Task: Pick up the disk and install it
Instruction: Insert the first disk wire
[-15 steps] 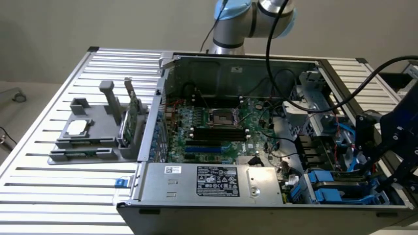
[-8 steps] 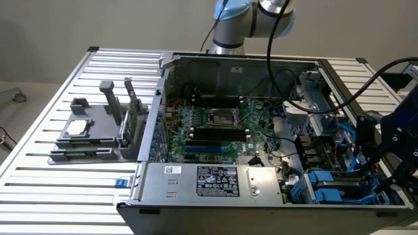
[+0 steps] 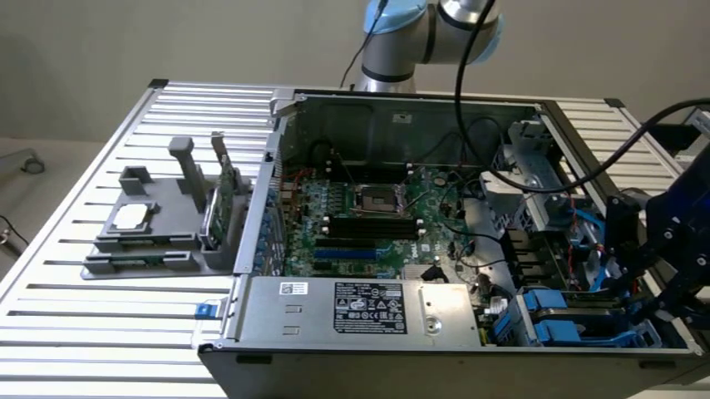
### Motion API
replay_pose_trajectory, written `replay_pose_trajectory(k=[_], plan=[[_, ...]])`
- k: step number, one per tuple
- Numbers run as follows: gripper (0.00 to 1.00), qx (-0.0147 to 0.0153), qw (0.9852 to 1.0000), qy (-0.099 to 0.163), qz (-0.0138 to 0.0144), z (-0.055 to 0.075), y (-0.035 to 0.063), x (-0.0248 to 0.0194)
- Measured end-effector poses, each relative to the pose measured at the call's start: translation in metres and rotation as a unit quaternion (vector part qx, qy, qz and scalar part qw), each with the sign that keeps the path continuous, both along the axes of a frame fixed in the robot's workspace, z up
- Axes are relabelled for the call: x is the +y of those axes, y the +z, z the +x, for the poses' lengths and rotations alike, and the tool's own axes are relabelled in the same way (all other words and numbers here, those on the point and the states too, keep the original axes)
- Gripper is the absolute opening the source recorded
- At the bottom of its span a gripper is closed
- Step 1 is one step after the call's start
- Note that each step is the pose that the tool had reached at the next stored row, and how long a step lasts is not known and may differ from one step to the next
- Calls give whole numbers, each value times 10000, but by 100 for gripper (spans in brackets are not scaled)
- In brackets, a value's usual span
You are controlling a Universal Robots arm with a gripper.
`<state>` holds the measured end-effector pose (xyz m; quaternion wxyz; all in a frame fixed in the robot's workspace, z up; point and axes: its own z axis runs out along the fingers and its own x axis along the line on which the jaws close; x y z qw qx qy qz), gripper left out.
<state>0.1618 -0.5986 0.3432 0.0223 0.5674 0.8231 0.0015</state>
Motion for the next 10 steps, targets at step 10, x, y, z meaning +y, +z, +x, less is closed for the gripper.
replay_pose_trajectory(k=[10], plan=[[17,0,9998,-179,24,-10,-3,-9]])
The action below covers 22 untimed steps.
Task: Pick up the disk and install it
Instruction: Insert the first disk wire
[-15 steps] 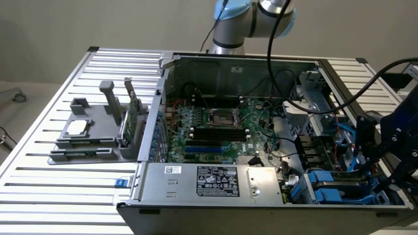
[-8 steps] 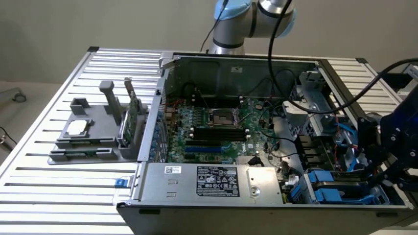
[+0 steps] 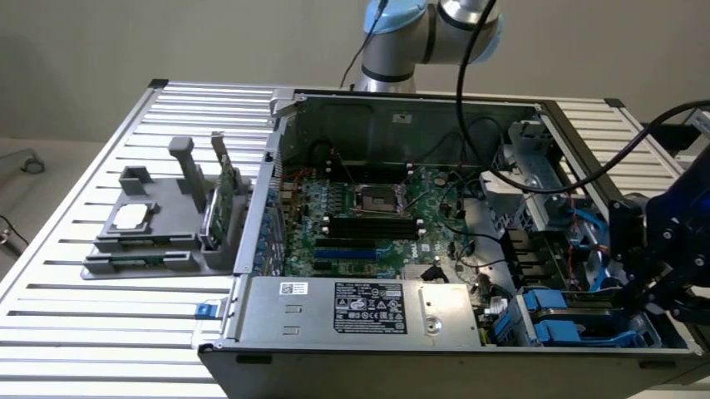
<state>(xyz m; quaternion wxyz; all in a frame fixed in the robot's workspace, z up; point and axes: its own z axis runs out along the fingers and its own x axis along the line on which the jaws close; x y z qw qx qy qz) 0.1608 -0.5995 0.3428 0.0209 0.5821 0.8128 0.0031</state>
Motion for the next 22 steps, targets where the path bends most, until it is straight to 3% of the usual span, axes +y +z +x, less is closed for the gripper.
replay_pose_trajectory(k=[11,16,18,22], plan=[[17,-1,10000,-52,-12,-109,76,1],[17,-1,9999,-128,-14,-168,64,0],[17,-1,9999,-168,-23,-187,54,1],[17,-1,9996,-267,-72,-209,19,2]])
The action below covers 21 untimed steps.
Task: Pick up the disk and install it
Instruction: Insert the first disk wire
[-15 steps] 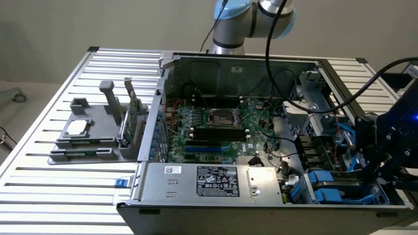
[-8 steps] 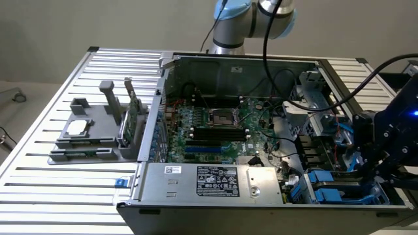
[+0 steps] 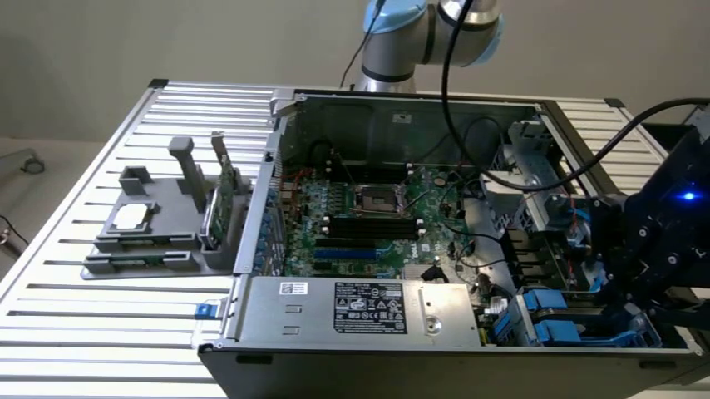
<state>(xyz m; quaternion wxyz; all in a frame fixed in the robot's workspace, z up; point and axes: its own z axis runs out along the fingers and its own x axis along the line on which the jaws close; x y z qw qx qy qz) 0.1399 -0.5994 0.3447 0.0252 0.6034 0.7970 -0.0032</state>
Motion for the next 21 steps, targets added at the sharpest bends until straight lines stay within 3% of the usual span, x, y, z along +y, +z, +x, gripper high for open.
replay_pose_trajectory(k=[4,13,19,21], plan=[[17,8,9999,-113,-31,-7,-29,1],[17,13,9996,-265,-32,-9,-32,66],[17,62,9985,-534,-33,-9,-47,72],[17,64,9983,-583,-33,-9,-48,83]])
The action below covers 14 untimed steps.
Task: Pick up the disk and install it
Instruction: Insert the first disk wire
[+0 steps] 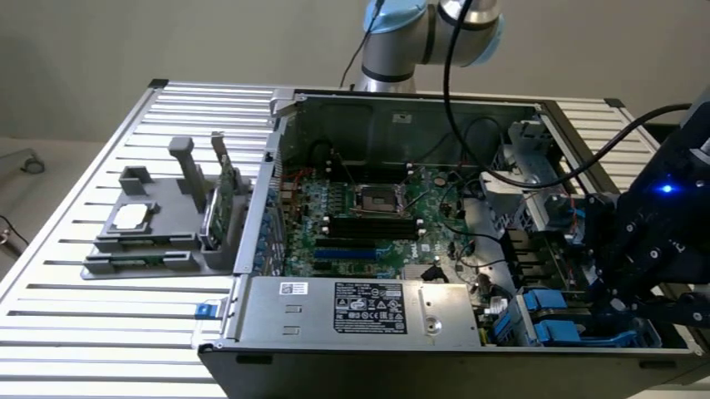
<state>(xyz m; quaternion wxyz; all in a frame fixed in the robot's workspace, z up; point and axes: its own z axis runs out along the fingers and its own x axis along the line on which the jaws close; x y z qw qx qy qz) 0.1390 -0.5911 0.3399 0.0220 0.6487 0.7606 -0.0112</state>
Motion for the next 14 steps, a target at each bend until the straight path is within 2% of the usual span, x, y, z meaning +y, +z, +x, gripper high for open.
replay_pose_trajectory(k=[6,14], plan=[[17,1,10000,-61,0,0,0,87],[17,12,9995,-315,-5,17,-1,103]])
